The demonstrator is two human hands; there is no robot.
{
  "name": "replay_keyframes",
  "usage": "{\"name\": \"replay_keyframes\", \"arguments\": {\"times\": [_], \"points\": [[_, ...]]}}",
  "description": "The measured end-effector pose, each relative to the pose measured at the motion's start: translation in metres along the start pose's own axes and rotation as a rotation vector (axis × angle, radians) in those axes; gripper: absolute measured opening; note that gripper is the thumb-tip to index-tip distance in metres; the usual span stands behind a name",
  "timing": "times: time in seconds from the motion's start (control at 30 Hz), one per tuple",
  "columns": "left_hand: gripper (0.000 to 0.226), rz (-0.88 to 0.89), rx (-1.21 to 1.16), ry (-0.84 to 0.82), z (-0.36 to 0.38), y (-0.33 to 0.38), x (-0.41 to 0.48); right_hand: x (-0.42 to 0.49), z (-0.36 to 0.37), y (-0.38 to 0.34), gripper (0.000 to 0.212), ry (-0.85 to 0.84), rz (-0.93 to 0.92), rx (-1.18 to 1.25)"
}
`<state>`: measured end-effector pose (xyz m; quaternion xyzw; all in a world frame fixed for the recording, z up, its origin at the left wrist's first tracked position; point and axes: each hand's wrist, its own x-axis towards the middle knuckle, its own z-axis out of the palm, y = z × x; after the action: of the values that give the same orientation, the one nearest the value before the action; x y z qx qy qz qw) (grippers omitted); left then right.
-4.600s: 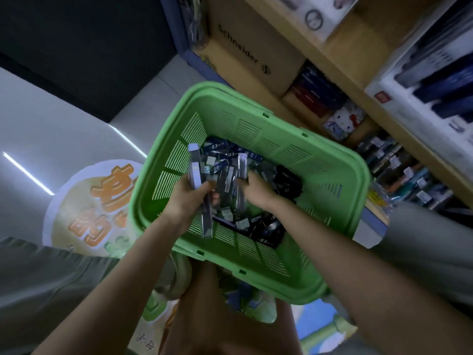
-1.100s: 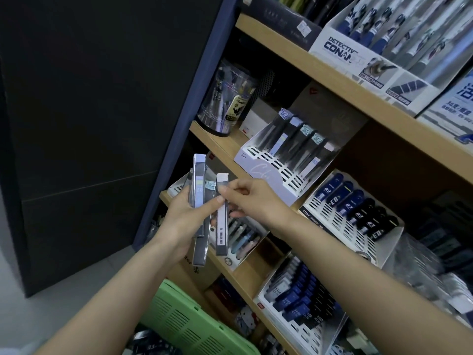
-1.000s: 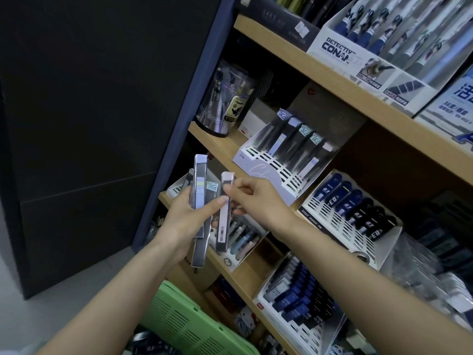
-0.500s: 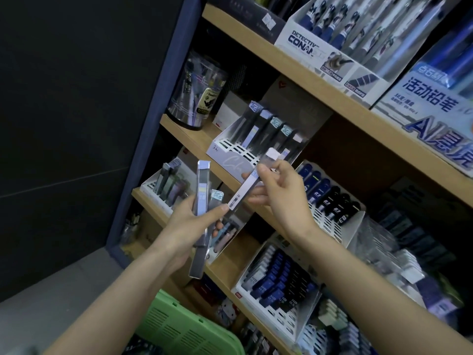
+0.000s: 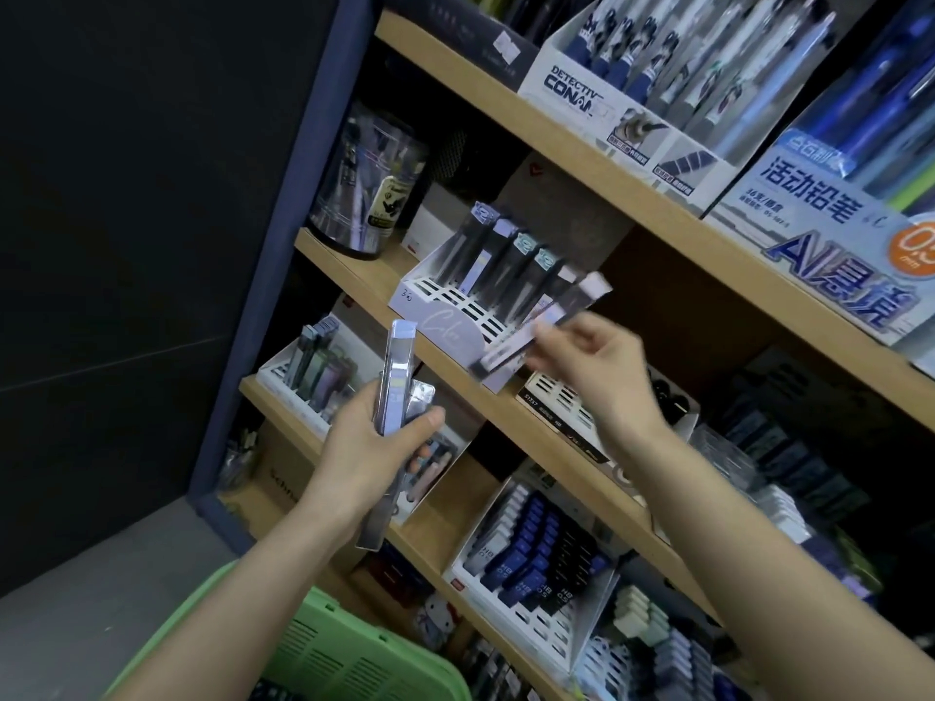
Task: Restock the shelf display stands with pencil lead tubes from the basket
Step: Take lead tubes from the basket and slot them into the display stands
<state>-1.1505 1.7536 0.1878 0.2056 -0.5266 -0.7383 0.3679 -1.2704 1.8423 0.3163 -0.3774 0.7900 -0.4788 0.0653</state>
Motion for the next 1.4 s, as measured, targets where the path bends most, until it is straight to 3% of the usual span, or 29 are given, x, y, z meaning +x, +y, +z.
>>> {"name": "replay_keyframes", "arguments": {"times": [0.1,0.2,0.83,0.97,1.13,1.4], "points": [[0.01,0.003,0.052,0.005,-0.002,-0.003,0.003,0.031,-0.018,-0.002,0.009,0.24,-0.086,-0.123],[0.011,0.011,0.102,0.006,-0.001,-0.007,0.006,0.055,-0.022,0.005,0.012,0.305,-0.109,-0.22],[0.011,-0.04,0.082,-0.007,0.004,-0.018,0.013,0.082,-0.005,0.031,0.01,0.315,-0.097,-0.333],[0.012,-0.043,0.088,-0.003,0.002,-0.018,0.014,0.081,0.0,0.032,0.018,0.278,-0.073,-0.372],[0.011,-0.054,0.09,-0.008,0.0,-0.019,0.014,0.082,0.004,0.028,0.015,0.347,-0.061,-0.648],[0.009,-0.038,0.084,-0.005,-0.005,-0.016,0.015,0.082,0.01,0.045,0.019,0.337,-0.028,-0.516]]}}
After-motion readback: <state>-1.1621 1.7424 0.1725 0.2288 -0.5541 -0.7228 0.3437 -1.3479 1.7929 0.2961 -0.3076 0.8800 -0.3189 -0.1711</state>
